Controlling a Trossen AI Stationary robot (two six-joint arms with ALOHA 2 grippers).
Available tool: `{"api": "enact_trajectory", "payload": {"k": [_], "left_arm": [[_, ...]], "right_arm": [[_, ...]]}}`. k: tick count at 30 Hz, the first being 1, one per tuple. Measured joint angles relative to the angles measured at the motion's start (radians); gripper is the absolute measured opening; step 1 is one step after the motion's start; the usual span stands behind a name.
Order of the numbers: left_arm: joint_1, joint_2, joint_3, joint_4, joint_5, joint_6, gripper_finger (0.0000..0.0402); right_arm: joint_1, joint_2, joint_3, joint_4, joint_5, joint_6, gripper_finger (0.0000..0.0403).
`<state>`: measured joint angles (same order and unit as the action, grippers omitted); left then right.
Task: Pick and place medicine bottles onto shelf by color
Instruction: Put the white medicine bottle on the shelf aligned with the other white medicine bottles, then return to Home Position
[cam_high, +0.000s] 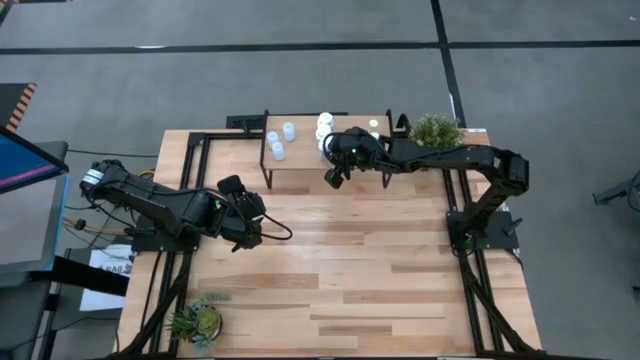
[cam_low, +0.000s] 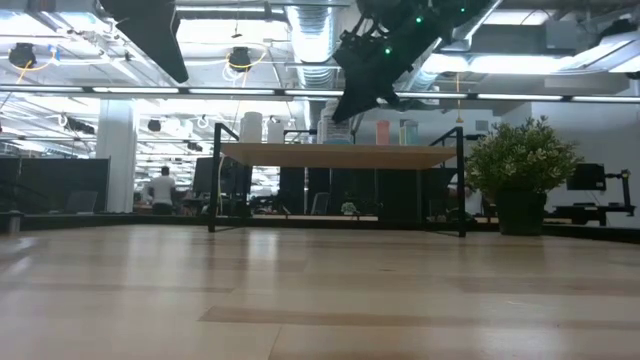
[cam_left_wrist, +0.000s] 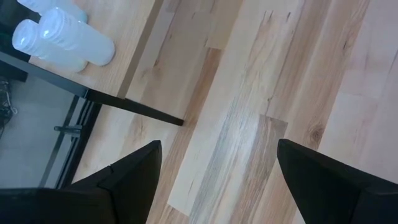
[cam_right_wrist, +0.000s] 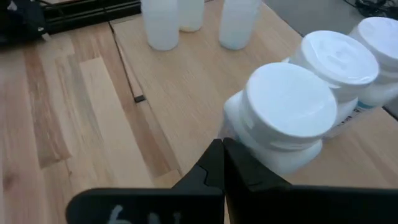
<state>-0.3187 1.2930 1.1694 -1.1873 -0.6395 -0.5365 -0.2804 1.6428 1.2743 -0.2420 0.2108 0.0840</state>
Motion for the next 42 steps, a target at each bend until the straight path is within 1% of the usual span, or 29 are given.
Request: {"api": "enact_trajectory", "payload": {"k": [3,5,10,15,21,24,27,30,33,37,40,42], "left_arm": [[0.0,0.0,0.0,0.0,0.004,0.0,0.0306],[0.0,0.0,0.0,0.0,0.007,0.0,0.0306],[0.0,0.0,0.0,0.001,0.008,-0.001,0.0306],[0.0,0.0,0.0,0.021,0.009,0.0,0.0306],[0.0,0.0,0.0,0.027,0.009,0.0,0.0306],[0.0,0.0,0.0,0.027,0.009,-0.001,0.0306],[0.0,0.0,0.0,0.033,0.009,-0.006,0.0306],[0.0,0.0,0.0,0.038,0.009,-0.006,0.0306],[0.0,0.0,0.0,0.041,0.009,-0.006,0.0306],[0.0,0.0,0.0,0.08,0.009,-0.008,0.0306],[0.0,0.0,0.0,0.116,0.008,-0.008,0.0306],[0.0,0.0,0.0,0.131,0.008,-0.008,0.0306]], "right_arm": [[0.025,-0.006,0.013,-0.025,-0.006,0.025,0.0014],[0.051,-0.015,0.046,-0.051,-0.012,0.029,0.0016],[0.098,-0.08,0.127,-0.166,-0.019,0.056,0.0017],[0.121,-0.184,0.145,-0.276,-0.018,0.108,0.0016],[0.149,-0.335,0.126,-0.476,-0.018,0.111,0.0019],[0.194,-0.452,0.025,-0.529,-0.015,0.132,0.0016],[0.268,-0.594,-0.138,-0.476,-0.016,0.18,0.0014],[0.353,-0.739,-0.301,-0.335,-0.017,0.247,0.0014],[0.437,-0.867,-0.441,-0.19,-0.016,0.265,0.0013],[0.523,-1.009,-0.615,-0.029,0.014,0.247,0.0013],[0.558,-1.113,-0.749,0.078,0.062,0.217,0.0013],[0.572,-1.192,-0.831,0.167,0.064,0.186,0.0013]]}}
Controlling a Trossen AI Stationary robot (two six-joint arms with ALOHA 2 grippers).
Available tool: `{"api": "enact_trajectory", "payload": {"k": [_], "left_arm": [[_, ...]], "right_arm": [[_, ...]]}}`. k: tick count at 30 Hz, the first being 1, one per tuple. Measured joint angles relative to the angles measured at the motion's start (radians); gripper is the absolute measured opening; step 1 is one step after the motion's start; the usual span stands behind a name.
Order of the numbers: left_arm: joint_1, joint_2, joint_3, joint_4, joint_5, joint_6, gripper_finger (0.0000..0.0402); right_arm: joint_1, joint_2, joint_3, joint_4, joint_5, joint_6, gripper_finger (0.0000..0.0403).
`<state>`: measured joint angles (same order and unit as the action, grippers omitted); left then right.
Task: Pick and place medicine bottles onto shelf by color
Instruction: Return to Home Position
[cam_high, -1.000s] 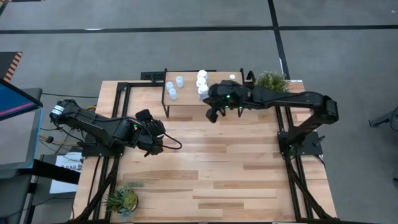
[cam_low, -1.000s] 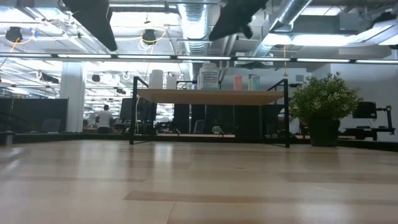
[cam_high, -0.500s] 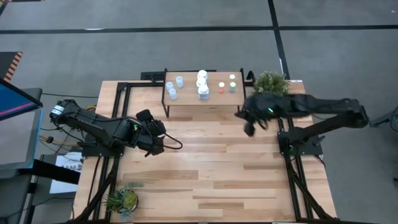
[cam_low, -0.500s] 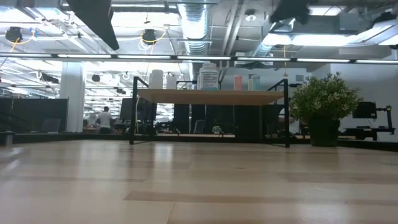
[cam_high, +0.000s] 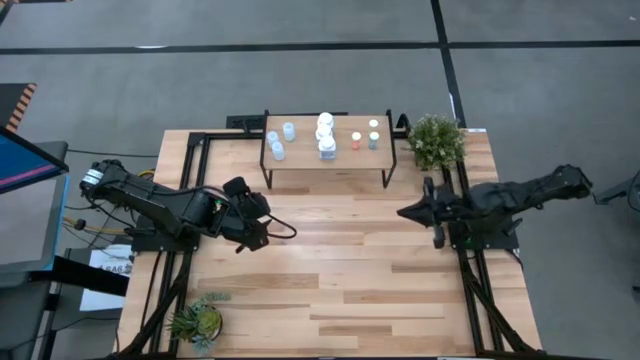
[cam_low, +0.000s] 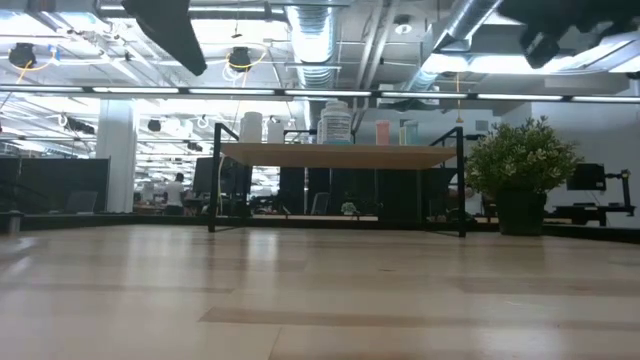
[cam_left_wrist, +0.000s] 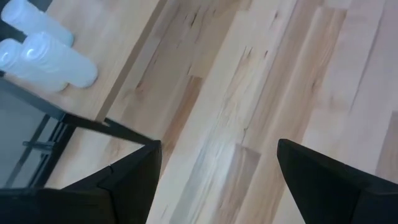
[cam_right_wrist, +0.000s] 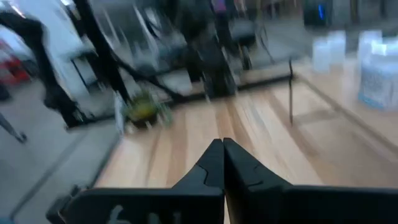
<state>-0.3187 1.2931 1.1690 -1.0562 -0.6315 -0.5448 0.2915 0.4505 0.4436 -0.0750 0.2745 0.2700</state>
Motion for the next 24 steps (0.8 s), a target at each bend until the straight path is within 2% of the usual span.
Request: {"api": "enact_trajectory", "payload": {"k": [7,12,19,24], "left_arm": [[0.0,0.0,0.0,0.031,-0.002,-0.011,0.0306],[0.0,0.0,0.0,0.031,-0.001,-0.017,0.0306],[0.012,0.0,0.0,0.031,0.011,0.0,0.0306],[0.03,0.0,0.0,0.032,0.03,0.002,0.0306]], "right_arm": [[0.008,-0.246,-0.218,0.233,-0.011,-0.151,0.0013],[-0.023,-0.382,-0.319,0.27,-0.014,-0.165,0.001],[-0.123,-0.45,-0.413,0.308,-0.003,-0.156,0.0004],[-0.193,-0.45,-0.433,0.292,-0.098,-0.146,0.0004]]}}
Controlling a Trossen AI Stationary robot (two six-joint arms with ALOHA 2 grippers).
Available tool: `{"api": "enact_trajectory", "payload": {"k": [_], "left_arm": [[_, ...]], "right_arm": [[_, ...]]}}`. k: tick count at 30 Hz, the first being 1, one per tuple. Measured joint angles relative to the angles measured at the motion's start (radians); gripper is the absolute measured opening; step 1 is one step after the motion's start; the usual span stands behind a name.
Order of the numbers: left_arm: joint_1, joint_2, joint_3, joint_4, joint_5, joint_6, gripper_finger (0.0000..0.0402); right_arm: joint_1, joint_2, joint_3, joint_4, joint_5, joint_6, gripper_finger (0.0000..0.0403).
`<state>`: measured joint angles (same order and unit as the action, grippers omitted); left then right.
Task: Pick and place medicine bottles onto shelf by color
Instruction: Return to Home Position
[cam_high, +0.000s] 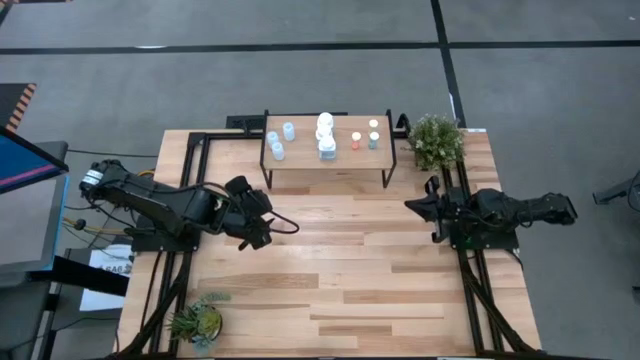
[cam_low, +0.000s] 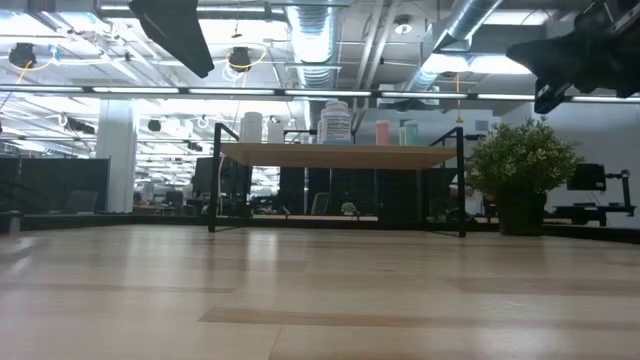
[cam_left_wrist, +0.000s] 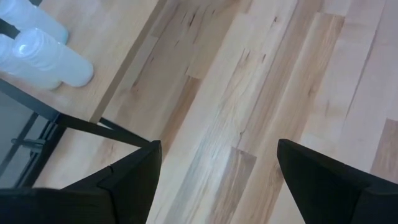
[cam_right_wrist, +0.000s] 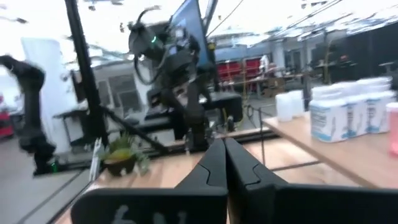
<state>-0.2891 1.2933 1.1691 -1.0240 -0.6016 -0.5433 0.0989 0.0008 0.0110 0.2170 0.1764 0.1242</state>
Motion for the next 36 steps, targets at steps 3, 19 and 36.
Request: {"api": "enact_trajectory", "payload": {"k": [3,19,36], "left_arm": [[0.008,0.0,0.0,0.001,0.002,0.002,0.0306],[0.012,0.0,0.0,0.072,0.066,-0.05,0.0306],[0.03,0.0,0.0,0.244,0.014,0.055,0.0306]], "right_arm": [[-0.042,0.001,-0.001,-0.062,-0.039,0.017,0.0004],[-0.161,0.001,-0.001,-0.205,-0.174,0.041,0.0017],[-0.161,0.002,-0.002,-0.209,-0.174,0.025,0.0031]]}}
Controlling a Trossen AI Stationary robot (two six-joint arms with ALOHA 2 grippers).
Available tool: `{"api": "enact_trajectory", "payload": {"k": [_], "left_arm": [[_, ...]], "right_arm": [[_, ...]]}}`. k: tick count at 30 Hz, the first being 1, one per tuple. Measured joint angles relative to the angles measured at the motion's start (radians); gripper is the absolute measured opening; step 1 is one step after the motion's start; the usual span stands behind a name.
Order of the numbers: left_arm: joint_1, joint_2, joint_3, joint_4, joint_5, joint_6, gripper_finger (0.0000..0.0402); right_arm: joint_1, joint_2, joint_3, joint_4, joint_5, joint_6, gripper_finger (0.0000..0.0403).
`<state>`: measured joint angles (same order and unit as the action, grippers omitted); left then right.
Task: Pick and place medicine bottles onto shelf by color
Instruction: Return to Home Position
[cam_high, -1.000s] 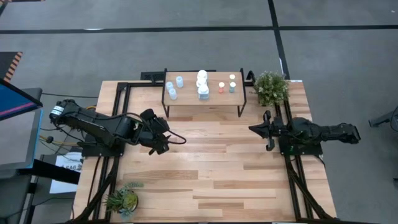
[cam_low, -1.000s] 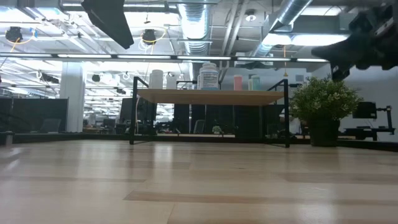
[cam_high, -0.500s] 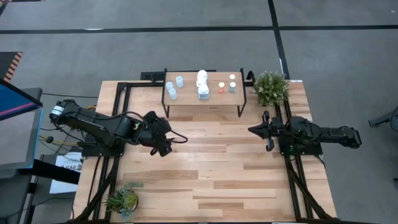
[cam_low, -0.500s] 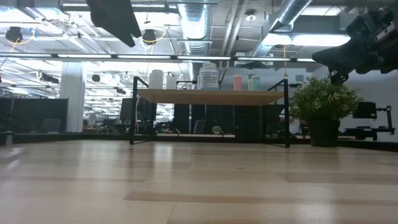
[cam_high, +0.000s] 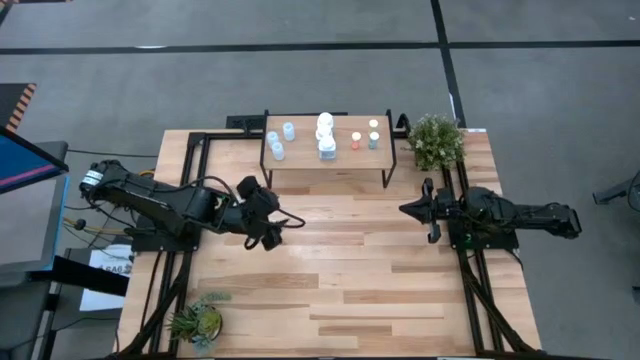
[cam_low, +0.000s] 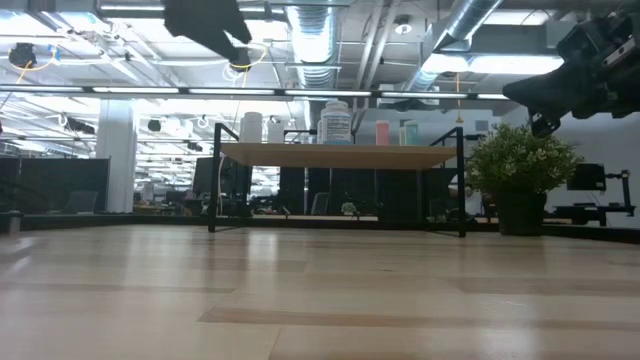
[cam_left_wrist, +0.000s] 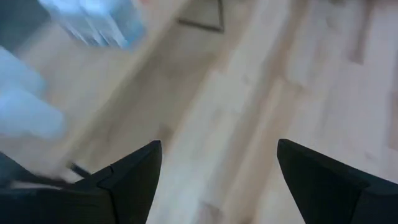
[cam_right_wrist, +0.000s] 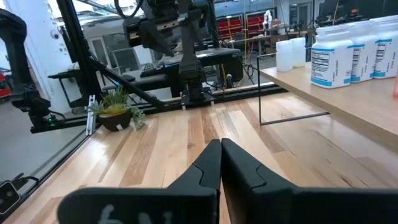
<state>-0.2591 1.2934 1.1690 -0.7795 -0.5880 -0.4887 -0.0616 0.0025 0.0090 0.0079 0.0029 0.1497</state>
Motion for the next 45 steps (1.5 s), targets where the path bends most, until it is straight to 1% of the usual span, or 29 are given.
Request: {"api": "enact_trajectory", "payload": {"k": [2,3,7,8,12,14,15,17,19,24,30,34,37,41,45], "left_arm": [[0.044,0.0,0.0,0.055,-0.027,0.096,0.0306],[0.075,0.0,0.0,0.099,-0.021,0.153,0.0306],[0.217,0.0,0.0,0.295,0.124,0.362,0.0306],[0.245,-0.001,0.0,0.331,0.144,0.41,0.0306],[0.317,-0.025,-0.002,0.399,0.208,0.558,0.0306],[0.339,-0.06,-0.045,0.489,0.25,0.606,0.0306],[0.348,-0.082,-0.078,0.57,0.272,0.623,0.0306],[0.367,-0.13,-0.155,0.692,0.299,0.631,0.0306],[0.386,-0.181,-0.228,0.739,0.304,0.622,0.0306],[0.429,-0.335,-0.389,0.738,0.296,0.618,0.0306],[0.46,-0.56,-0.528,0.674,0.317,0.595,0.0306],[0.46,-0.713,-0.625,0.63,0.311,0.529,0.0306],[0.457,-0.816,-0.7,0.636,0.32,0.477,0.0306],[0.443,-0.952,-0.801,0.642,0.344,0.489,0.0306],[0.423,-1.102,-0.899,0.681,0.386,0.553,0.0306]], "right_arm": [[0.0,0.0,0.0,0.0,0.0,0.0,0.0031],[0.0,0.0,0.0,0.0,0.0,0.0,0.0032],[0.0,0.0,0.0,0.0,0.0,0.0,0.0033],[0.0,0.0,0.0,0.0,0.0,0.0,0.0033],[0.0,0.0,0.0,0.0,0.0,0.0,0.0031],[0.0,0.0,0.0,0.0,0.001,0.0,0.0031],[0.0,0.0,0.0,-0.001,0.001,0.0,0.0032],[0.0,0.0,-0.001,0.0,0.001,0.0,0.0033],[0.0,0.003,-0.001,0.0,0.001,0.0,0.0033],[0.0,0.004,-0.001,0.0,0.0,0.0,0.0031],[0.0,0.004,-0.001,0.0,0.0,0.0,0.0033],[0.0,0.004,-0.001,0.0,0.0,0.0,0.0031],[0.0,0.004,-0.001,0.0,0.0,0.0,0.0032],[0.0,0.004,-0.001,0.0,0.0,0.0,0.0033],[0.0,0.004,-0.001,0.0,0.0,0.0,0.0031]]}}
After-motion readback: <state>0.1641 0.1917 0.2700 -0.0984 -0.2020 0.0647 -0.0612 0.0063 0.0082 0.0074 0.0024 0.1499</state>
